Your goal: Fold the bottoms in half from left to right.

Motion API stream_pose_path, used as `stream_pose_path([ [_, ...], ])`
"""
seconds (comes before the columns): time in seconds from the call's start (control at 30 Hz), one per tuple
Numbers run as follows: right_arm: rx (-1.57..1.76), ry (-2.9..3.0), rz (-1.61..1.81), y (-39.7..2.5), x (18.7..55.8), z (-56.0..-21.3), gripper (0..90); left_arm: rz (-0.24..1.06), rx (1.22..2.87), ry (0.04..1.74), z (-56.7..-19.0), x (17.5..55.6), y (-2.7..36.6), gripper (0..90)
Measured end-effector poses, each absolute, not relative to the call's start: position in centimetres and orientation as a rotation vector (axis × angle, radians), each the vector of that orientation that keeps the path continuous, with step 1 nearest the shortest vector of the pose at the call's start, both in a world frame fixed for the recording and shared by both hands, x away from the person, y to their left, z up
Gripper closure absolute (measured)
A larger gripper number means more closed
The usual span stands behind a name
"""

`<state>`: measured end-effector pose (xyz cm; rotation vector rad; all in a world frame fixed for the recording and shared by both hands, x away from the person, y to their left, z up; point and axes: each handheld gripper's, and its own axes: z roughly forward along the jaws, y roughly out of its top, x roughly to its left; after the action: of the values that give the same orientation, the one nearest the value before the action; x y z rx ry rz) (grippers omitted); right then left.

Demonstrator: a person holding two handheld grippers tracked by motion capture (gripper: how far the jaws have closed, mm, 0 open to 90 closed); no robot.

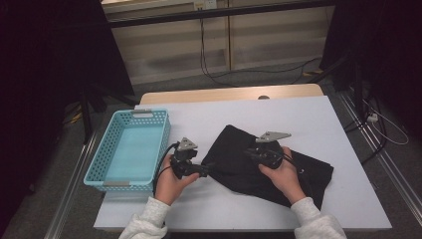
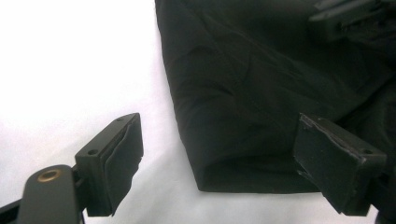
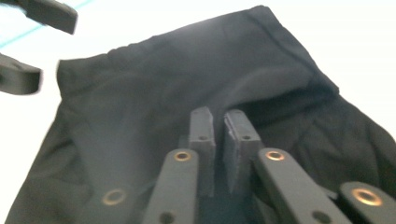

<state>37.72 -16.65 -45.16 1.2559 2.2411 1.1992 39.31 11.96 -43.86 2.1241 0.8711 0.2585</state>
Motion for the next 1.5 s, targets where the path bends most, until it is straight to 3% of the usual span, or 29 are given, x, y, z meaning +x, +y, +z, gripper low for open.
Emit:
stream_pose_path([
  [0.23,1.311,2.243,1.072,-16.6,37.9,-46.0,56.9,0.248,2.132,0.863,-44.0,39.3,11.8,16.3],
  [0.33,1.31,2.216,1.052,-16.5,37.7,-46.6,55.5,0.247,2.131,0.87,-44.1,39.3,11.7,16.3],
  [0.4,1.305,2.21,1.041,-16.4,37.7,-46.6,58.4,0.246,2.135,0.866,-44.0,39.3,11.7,16.3],
  [0.5,1.296,2.22,1.075,-16.5,37.7,-46.7,80.2,0.248,2.136,0.866,-44.1,39.2,11.6,16.3],
  [0.57,1.282,2.217,1.086,-16.6,37.6,-46.7,85.5,0.251,2.136,0.866,-44.1,39.2,11.6,16.4],
  [1.0,1.267,2.17,1.258,-17.4,37.7,-44.3,89.1,0.252,2.13,0.86,-43.8,39.2,11.7,16.5],
  [1.33,1.234,2.233,1.238,-17.3,37.6,-44.5,88.5,0.25,2.132,0.86,-43.8,39.2,11.7,16.5],
  [1.37,1.221,2.263,1.218,-17.0,37.6,-44.8,86.8,0.247,2.13,0.86,-43.8,39.2,11.7,16.5],
  [1.5,1.231,2.262,1.095,-16.7,37.9,-45.3,60.7,0.243,2.133,0.858,-43.8,39.1,11.7,16.5],
])
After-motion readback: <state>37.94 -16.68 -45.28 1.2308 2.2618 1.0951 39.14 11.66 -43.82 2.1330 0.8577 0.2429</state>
